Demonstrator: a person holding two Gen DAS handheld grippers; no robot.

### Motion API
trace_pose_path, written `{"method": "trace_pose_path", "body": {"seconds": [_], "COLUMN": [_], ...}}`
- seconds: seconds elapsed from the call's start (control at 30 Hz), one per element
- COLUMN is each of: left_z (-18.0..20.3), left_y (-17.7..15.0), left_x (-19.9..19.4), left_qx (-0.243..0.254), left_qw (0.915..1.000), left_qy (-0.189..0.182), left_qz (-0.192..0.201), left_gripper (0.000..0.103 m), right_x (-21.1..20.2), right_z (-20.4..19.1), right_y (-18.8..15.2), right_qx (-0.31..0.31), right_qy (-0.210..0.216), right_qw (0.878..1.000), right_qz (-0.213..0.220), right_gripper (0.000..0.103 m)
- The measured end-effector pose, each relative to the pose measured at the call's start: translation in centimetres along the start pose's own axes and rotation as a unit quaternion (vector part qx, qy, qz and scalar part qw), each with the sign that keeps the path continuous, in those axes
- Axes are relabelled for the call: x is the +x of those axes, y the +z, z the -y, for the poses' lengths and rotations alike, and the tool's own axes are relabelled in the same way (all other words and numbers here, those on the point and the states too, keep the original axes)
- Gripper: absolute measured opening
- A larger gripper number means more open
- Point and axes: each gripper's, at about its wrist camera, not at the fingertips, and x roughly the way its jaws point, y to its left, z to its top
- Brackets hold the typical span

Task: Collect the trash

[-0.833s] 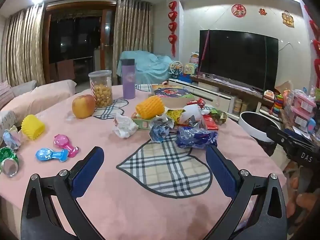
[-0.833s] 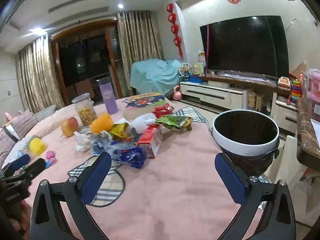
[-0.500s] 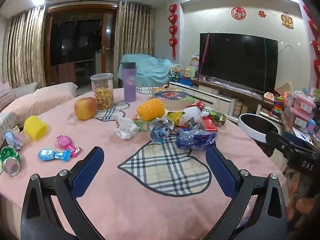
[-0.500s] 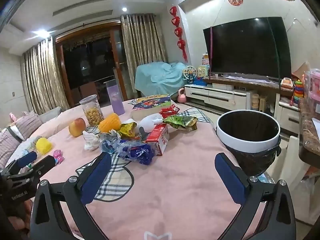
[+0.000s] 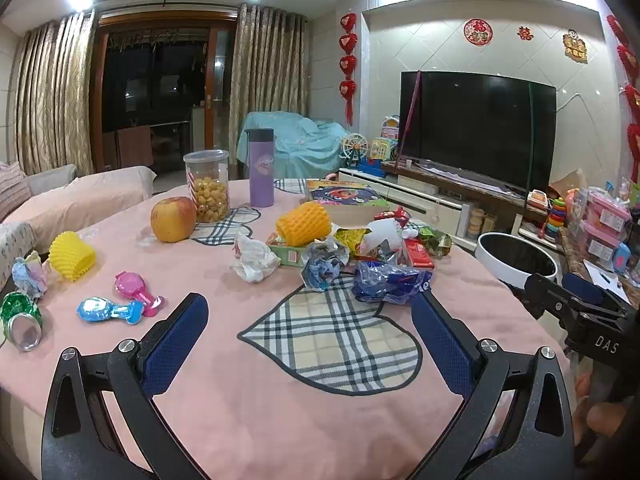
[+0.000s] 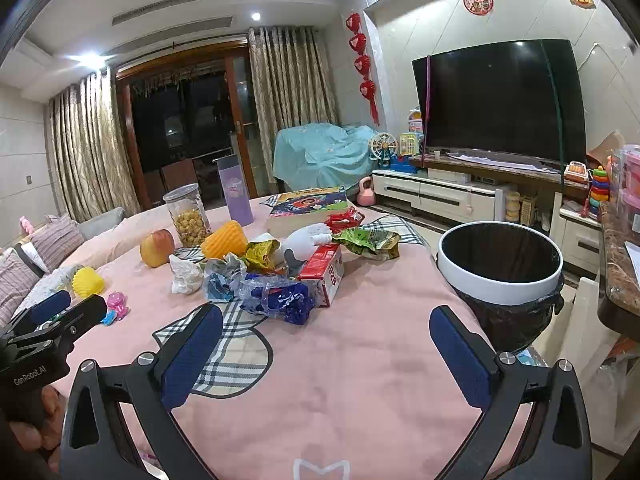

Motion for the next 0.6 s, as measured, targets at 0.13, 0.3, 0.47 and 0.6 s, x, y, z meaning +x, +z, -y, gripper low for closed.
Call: {"method": "trace_pose_path", "body": {"seconds": [0.13,0.3,0.47,0.6], "left_z": [-0.02,0.00,-0.06,-0.04], "left_y": [-0.01,-0.11,-0.15,-0.16], "left_x": [0.02,0.11,0.16,0.16], "left_qx": [0.000,0.000,0.000,0.000], "left_qw": [1.0000,1.0000,1.0000,1.0000], "left_qy": [0.001,0.000,-0.001,0.001], "left_qz": [0.000,-0.002,-0.002,-0.002], "left_gripper": [0.103,0.103,0.103,0.103], "right_x": [0.03,0.02,0.06,-0.01], "right_z": [-0.06,-0.12,-0.21,-0.20], "right_y": [-0.06,-0.17,-0.28,-0.19], "right_qx": [0.000,0.001,0.002,0.002], "right_qy": [0.000,0.002,0.005,0.008], "right_qw": [1.000,1.000,1.000,1.000], "right_qz": [0.000,-0.001,-0.002,-0.001], "right_gripper": [0.103,0.103,0.103,0.103]}}
